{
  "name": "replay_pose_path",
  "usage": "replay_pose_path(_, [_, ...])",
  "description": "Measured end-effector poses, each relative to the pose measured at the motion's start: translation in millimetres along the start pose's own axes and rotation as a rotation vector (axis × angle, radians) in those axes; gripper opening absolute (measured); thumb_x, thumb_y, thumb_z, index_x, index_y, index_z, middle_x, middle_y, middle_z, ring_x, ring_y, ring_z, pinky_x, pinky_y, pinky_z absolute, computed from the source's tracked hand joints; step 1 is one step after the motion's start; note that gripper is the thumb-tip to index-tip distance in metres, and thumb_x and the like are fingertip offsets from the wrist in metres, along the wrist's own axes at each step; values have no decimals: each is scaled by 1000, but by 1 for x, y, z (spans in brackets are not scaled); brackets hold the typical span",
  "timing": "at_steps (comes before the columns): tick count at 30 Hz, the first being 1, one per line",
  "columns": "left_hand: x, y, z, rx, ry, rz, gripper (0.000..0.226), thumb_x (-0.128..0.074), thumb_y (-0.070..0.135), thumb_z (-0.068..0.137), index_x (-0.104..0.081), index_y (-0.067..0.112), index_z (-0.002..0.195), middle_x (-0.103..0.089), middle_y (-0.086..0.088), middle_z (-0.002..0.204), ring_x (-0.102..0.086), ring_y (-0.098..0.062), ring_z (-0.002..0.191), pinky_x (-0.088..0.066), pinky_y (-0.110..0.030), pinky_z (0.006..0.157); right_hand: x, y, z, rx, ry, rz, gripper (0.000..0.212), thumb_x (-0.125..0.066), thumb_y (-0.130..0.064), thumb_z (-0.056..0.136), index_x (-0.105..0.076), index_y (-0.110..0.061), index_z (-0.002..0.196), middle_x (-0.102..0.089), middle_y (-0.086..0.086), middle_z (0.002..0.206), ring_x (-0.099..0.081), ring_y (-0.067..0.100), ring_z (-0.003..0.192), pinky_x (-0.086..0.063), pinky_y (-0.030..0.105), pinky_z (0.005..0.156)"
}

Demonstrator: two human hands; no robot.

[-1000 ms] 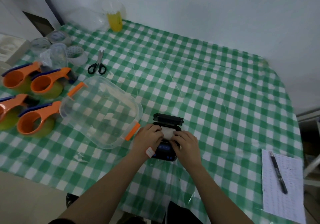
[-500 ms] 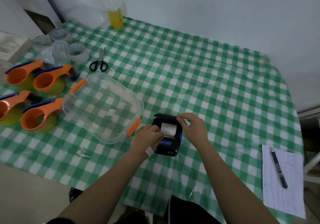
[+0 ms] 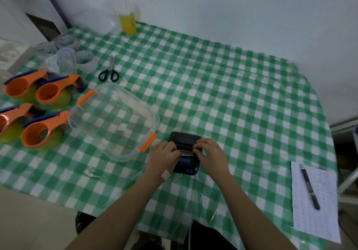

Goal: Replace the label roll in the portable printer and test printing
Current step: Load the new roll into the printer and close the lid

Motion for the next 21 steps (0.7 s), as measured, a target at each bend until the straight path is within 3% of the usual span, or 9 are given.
replay_pose_path(6, [3,2,0,40,20,-11,16,-54,26,70,-63,21,58,-64,2,75,-51,-18,74,-45,-28,56,-6,2,-2,39,-52,-54,19,-62,-8,85,-71,-7,101,-69,9,101,-63,27,95,-45,26,79])
replay_pose_path(10, [1,-1,0,-14,-14,-89,7,-62,20,71,-67,19,67,-75,-2,95,-71,-21,90,-57,-26,67,-4,-2,7,99,-124,-135,17,-60,-6,85,-73,-4,95,-70,15,97,-64,35,88,-52,38,74])
replay_pose_path(11, [2,-2,1,-3,-30,-121,5,-69,16,69,-68,18,73,-76,-2,96,-72,-20,90,-58,-26,66,-2,-3,11,97,-164,-162,18,-59,-8,86,-72,-5,97,-69,14,99,-62,35,91,-52,40,76])
replay_pose_path(13, [0,-4,2,57,-83,-186,32,-76,13,68,-68,14,98,-73,-5,106,-69,-21,98,-58,-29,73,0,-5,20,61,-269,-217,20,-57,-11,88,-71,-9,103,-66,11,106,-58,30,100,-49,40,82])
replay_pose_path(16, [4,-3,5,118,-235,-223,48,-54,21,89,-42,15,135,-49,-5,141,-46,-21,129,-43,-36,100,4,-11,32,8,-373,-296,20,-57,-10,86,-70,-12,102,-64,10,107,-57,27,103,-47,37,82])
replay_pose_path(21, [10,-1,11,74,-371,-115,54,-52,33,90,-33,18,138,-44,-4,142,-45,-22,127,-42,-36,98,-2,-27,39,-57,-438,-460,21,-54,0,83,-69,-7,95,-65,13,104,-62,30,93,-49,35,74])
Point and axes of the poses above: each hand's wrist, its own z-axis towards the middle knuckle, its own x-axis out of the back of the hand, y = z × x, the point moved 3 cm from there along z, towards the middle knuckle
